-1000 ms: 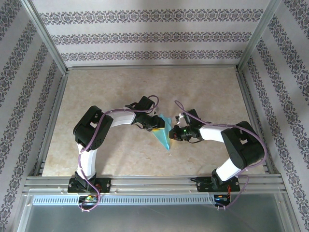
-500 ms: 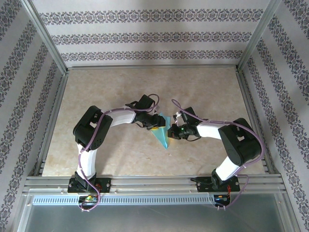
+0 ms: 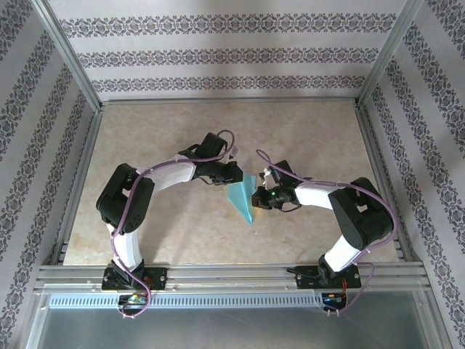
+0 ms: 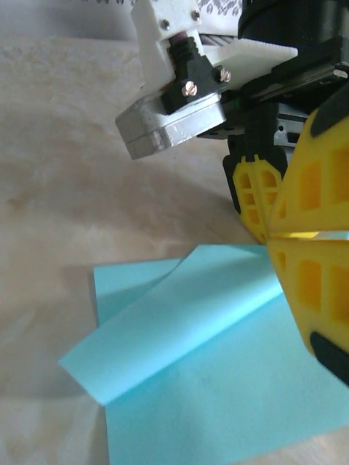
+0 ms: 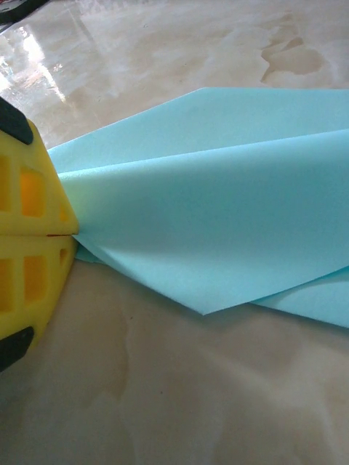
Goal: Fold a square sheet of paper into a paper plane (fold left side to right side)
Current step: Fourth fold the wing at the center of the table.
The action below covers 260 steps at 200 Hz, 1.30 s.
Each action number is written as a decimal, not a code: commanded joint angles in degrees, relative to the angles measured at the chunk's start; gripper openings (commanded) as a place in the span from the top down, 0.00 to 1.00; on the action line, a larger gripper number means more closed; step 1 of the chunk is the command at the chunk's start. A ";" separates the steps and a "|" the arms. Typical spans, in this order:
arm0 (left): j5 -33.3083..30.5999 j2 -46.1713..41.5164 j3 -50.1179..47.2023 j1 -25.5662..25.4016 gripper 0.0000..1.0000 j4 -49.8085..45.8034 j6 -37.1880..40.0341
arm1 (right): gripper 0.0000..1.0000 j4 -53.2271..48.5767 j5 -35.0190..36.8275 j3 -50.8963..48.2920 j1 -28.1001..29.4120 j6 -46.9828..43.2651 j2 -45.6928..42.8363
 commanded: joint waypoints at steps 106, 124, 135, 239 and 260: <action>-0.79 9.93 1.55 -2.23 0.95 -0.38 1.92 | 1.00 -9.42 9.28 0.00 1.51 -2.76 3.19; -1.68 10.45 1.43 -2.13 0.95 -1.32 2.15 | 1.00 -9.69 9.45 0.16 1.51 -2.94 3.32; -2.42 10.40 1.18 -2.14 0.95 -1.58 2.23 | 1.00 -9.83 9.54 0.26 1.51 -3.06 3.41; -4.10 10.82 -1.79 -1.85 0.97 -0.94 1.27 | 0.90 -7.48 2.98 2.45 -0.61 -0.75 -1.58; -4.08 10.83 -1.95 -1.85 0.97 -0.71 1.18 | 0.80 -6.16 0.20 2.20 -2.14 0.44 -5.18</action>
